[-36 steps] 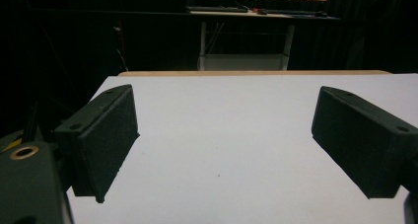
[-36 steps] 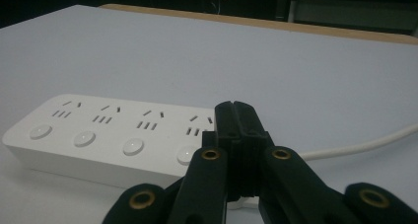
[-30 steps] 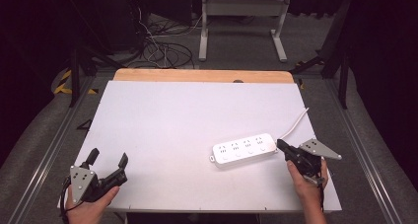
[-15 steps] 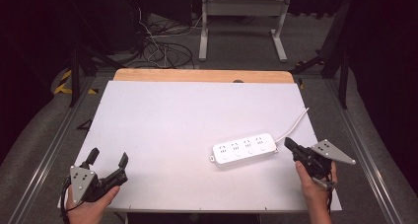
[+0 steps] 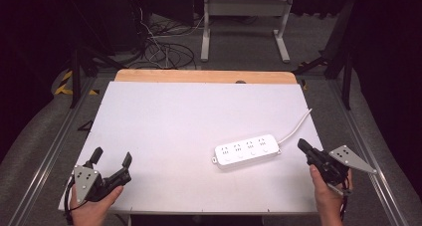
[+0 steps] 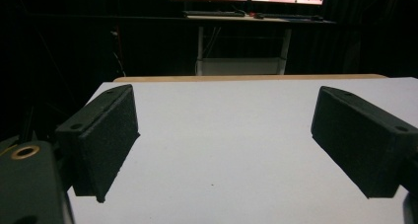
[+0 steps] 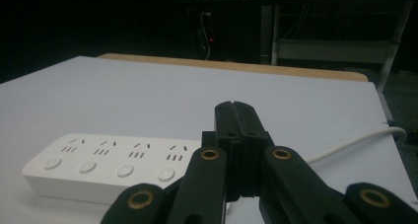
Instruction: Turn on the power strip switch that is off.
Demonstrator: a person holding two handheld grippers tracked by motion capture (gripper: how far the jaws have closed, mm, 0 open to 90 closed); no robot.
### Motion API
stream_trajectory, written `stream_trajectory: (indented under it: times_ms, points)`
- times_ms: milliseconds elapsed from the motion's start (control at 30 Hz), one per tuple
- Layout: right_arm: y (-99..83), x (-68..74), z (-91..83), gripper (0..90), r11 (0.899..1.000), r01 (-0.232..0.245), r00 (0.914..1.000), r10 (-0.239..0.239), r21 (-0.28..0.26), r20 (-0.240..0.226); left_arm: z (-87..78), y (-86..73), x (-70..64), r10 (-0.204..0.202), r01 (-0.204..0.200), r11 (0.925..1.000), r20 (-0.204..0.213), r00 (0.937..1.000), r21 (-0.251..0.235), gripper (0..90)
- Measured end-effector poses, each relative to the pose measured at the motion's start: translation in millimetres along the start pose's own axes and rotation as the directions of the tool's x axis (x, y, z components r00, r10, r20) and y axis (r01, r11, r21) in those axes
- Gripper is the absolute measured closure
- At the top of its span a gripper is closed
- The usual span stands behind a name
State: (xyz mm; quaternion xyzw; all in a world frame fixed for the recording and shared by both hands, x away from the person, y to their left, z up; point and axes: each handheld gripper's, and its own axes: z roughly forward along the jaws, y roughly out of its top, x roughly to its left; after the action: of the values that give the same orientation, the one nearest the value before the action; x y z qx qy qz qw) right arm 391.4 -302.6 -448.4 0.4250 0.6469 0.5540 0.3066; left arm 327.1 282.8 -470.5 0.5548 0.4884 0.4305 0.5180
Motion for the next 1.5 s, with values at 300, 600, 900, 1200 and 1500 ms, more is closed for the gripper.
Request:
stream_trajectory:
  times_ms: [300,600,900,1200,1500]
  points:
    - [0.7,-3.2,-8.2,72.6,0.998,-0.01,0.9999,0.011,-0.062,0.013,-0.1,-0.1,0.2,0.0,0.0,1.0,0.0,1.0,-0.001,11.6]
    - [-0.5,-8.8,-15.1,51.1,0.994,-0.018,0.9982,0.024,-0.105,0.056,0.2,-0.1,-0.1,0.002,-0.002,1.0,-0.002,1.0,-0.001,11.6]
    - [-3.7,-11.2,-19.4,35.3,0.991,-0.019,0.9965,0.029,-0.131,0.079,0.4,0.4,-0.7,0.004,-0.004,1.0,-0.004,1.0,-0.003,11.4]
    - [-6.0,-12.3,-19.5,30.0,0.989,-0.012,0.9951,0.026,-0.145,0.096,0.8,0.6,-0.3,-0.006,0.006,1.0,-0.009,0.9999,-0.005,10.9]
    - [-6.5,-11.3,-18.0,31.7,0.99,-0.011,0.995,0.025,-0.143,0.097,1.1,0.2,-0.9,-0.001,0.001,1.0,-0.008,1.0,-0.002,10.9]
